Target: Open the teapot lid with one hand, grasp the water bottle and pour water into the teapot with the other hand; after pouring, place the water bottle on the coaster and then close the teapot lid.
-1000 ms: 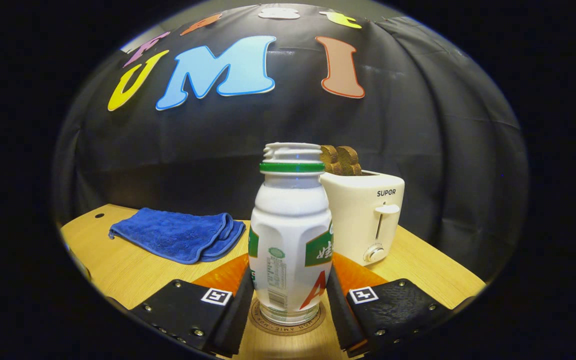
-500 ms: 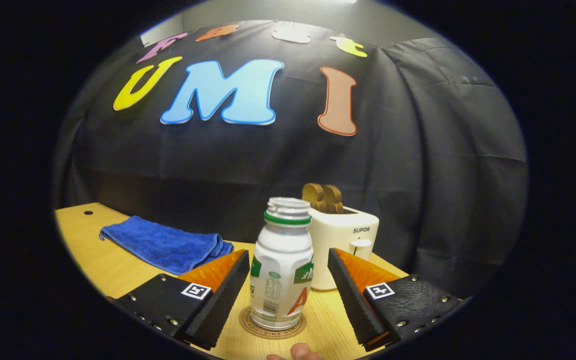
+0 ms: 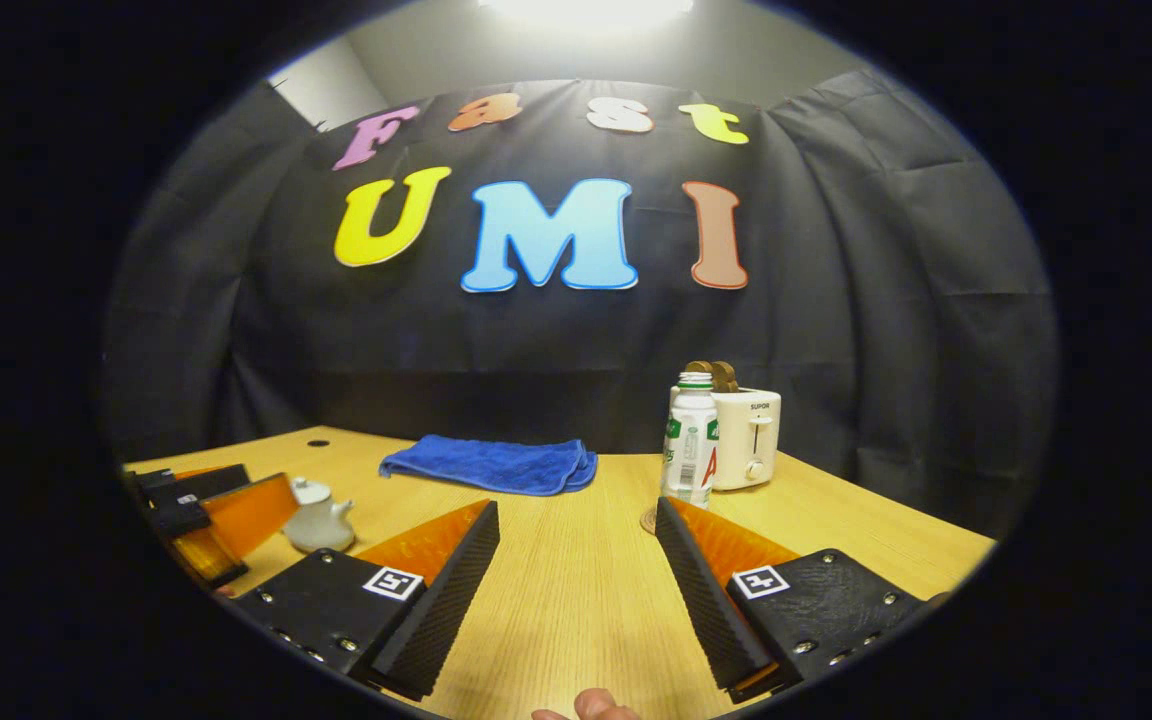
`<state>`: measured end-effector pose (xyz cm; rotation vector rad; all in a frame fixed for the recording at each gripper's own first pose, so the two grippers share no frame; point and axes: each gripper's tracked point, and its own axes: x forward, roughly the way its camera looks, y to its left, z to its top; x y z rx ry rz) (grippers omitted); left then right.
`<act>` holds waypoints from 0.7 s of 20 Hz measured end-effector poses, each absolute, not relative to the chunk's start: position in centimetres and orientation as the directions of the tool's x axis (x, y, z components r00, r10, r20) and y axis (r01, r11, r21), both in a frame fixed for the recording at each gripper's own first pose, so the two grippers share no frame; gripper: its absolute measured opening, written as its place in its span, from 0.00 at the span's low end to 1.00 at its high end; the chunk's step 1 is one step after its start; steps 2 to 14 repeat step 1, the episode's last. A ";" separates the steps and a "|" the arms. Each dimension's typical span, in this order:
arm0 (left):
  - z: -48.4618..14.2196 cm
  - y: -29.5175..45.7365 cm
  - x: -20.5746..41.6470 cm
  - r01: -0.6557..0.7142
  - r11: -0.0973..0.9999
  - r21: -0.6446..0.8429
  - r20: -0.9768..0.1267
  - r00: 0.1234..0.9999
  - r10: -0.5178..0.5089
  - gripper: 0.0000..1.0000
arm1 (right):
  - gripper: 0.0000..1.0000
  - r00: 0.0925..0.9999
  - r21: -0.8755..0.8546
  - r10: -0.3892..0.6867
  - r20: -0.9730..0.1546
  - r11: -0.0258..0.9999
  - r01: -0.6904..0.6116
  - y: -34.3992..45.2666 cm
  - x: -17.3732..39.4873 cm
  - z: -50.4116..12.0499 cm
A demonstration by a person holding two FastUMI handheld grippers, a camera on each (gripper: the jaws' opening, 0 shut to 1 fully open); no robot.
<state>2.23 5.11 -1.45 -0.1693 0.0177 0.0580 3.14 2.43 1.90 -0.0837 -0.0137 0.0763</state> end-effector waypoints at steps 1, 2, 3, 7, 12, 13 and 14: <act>-0.5 4.9 1.3 -0.073 0.982 -0.172 -0.009 0.997 0.072 0.96 | 0.96 0.995 -0.083 0.096 0.010 0.992 -0.095 3.2 2.5 1.4; -0.5 4.9 1.3 -0.073 0.982 -0.172 -0.009 0.997 0.072 0.96 | 0.96 0.995 -0.083 0.096 0.010 0.992 -0.095 3.2 2.5 1.4; -0.5 4.9 1.3 -0.073 0.982 -0.172 -0.009 0.997 0.072 0.96 | 0.96 0.995 -0.083 0.096 0.010 0.992 -0.095 3.2 2.5 1.4; -0.5 4.9 1.3 -0.073 0.982 -0.172 -0.009 0.997 0.072 0.96 | 0.96 0.995 -0.083 0.096 0.010 0.992 -0.095 3.2 2.5 1.4; -0.5 4.9 1.3 -0.073 0.982 -0.172 -0.009 0.997 0.072 0.96 | 0.96 0.995 -0.083 0.096 0.010 0.992 -0.095 3.2 2.5 1.4; -0.5 4.9 1.3 -0.073 0.982 -0.172 -0.009 0.997 0.072 0.96 | 0.96 0.995 -0.083 0.096 0.010 0.992 -0.095 3.2 2.5 1.4; -0.5 4.9 1.3 -0.073 0.982 -0.172 -0.009 0.997 0.072 0.96 | 0.96 0.995 -0.083 0.096 0.010 0.992 -0.095 3.2 2.5 1.4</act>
